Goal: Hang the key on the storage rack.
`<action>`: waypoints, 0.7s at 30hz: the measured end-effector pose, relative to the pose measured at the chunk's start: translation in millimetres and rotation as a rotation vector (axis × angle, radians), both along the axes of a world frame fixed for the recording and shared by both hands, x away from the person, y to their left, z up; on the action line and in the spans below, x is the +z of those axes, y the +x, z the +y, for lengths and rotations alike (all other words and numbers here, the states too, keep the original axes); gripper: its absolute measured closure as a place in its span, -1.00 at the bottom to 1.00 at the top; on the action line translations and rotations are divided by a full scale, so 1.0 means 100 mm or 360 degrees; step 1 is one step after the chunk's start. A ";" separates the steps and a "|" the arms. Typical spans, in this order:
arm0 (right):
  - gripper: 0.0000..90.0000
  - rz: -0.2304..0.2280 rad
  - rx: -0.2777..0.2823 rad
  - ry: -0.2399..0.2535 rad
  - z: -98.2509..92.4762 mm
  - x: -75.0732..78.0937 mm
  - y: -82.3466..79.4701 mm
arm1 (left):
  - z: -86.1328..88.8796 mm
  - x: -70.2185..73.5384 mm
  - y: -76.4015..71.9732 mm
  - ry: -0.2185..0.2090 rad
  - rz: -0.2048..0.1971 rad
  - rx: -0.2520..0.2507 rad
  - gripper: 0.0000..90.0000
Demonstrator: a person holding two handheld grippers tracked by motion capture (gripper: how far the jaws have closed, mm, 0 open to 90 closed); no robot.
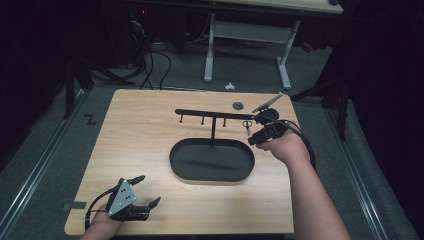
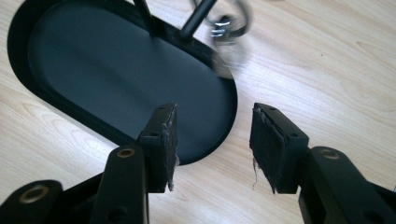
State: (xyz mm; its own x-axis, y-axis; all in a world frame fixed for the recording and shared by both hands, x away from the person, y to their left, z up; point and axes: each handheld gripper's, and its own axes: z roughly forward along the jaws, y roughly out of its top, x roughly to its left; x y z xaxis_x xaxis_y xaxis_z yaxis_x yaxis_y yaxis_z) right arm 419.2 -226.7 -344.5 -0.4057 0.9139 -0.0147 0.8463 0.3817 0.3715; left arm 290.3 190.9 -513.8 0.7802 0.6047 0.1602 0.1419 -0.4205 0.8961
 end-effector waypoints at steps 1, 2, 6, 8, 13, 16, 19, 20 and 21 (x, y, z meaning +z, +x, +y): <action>0.13 -0.0002 -0.0002 -0.0005 0.00 -0.02 -0.02 | 0.00 0.00 0.00 0.0001 0.0001 -0.0001 -0.66; 0.12 -0.0004 0.0003 -0.0004 0.00 -0.04 -0.04 | 0.00 0.00 0.00 0.0002 0.0001 -0.0001 -0.66; 0.03 -0.0019 -0.0010 -0.0013 -0.01 -0.14 -0.13 | 0.00 0.00 0.00 0.0009 0.0001 0.0000 -0.66; -0.01 -0.0045 -0.0024 -0.0004 -0.01 -0.20 -0.18 | -0.01 0.00 0.00 0.0004 0.0003 0.0001 -0.66; -0.14 -0.0098 -0.0056 0.0017 -0.05 -0.35 -0.32 | -0.01 -0.01 0.00 0.0012 0.0004 -0.0004 -0.66; -0.17 -0.0127 -0.0067 0.0028 -0.09 -0.45 -0.40 | -0.01 -0.01 0.00 0.0013 0.0003 -0.0002 -0.66; -0.18 -0.0167 -0.0078 0.0045 -0.13 -0.55 -0.48 | -0.01 -0.01 0.00 0.0015 0.0004 -0.0002 -0.66; -0.19 -0.0173 -0.0077 0.0051 -0.14 -0.59 -0.51 | -0.01 -0.01 0.00 0.0014 0.0004 -0.0002 -0.66; -0.19 -0.0173 -0.0086 0.0070 -0.14 -0.63 -0.54 | -0.01 -0.01 0.00 0.0014 0.0003 -0.0002 -0.66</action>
State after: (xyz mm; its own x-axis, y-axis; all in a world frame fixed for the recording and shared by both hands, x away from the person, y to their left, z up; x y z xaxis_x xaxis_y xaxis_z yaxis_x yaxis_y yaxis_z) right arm 364.8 -241.1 -407.0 -0.3541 0.9351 -0.0157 0.8189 0.3181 0.4777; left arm 290.3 189.4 -515.1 0.7814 0.6020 0.1640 0.1432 -0.4289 0.8920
